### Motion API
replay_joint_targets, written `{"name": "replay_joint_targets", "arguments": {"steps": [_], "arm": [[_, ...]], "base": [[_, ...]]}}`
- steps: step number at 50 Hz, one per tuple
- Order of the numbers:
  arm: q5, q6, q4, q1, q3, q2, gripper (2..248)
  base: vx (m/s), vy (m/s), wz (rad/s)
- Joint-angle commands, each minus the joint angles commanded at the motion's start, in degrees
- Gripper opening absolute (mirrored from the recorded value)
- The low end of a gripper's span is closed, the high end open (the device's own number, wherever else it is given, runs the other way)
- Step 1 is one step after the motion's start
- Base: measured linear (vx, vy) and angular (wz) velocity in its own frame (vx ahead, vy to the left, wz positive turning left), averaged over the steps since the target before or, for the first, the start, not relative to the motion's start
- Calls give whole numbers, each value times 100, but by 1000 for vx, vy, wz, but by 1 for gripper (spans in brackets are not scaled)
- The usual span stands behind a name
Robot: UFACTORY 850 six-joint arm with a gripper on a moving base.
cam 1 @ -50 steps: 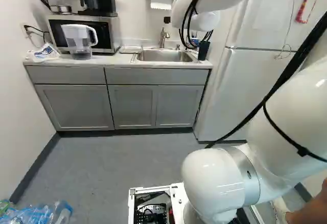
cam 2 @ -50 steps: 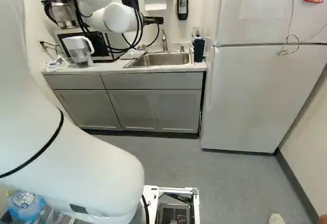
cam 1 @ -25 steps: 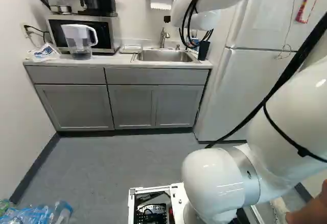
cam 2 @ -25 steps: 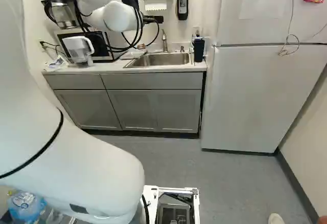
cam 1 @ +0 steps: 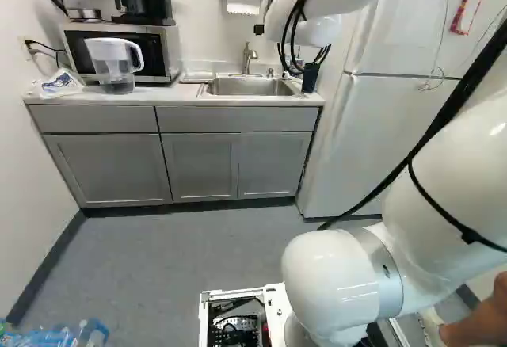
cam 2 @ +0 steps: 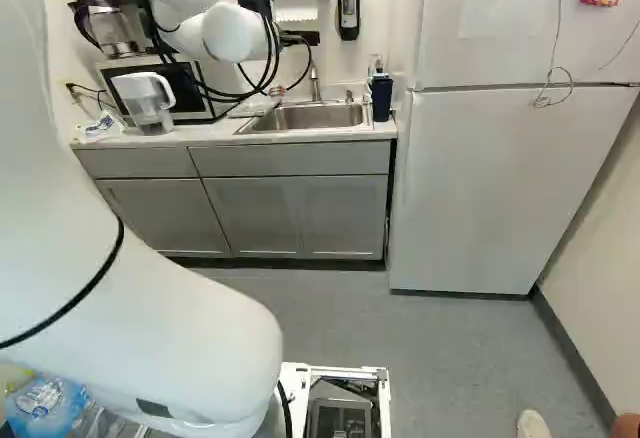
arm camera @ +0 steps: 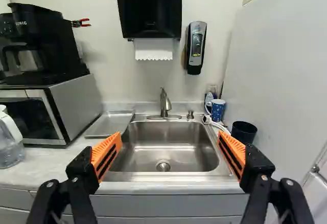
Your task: Rinse the cup and place it in the tray
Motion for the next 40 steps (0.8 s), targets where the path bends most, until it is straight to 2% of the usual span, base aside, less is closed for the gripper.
{"name": "replay_joint_targets", "arguments": {"steps": [30,40], "arm": [[0,0,0,0,0,0,247],[0,0,0,0,0,0,247]], "base": [[104,16,-18],[133,21,-152]]}}
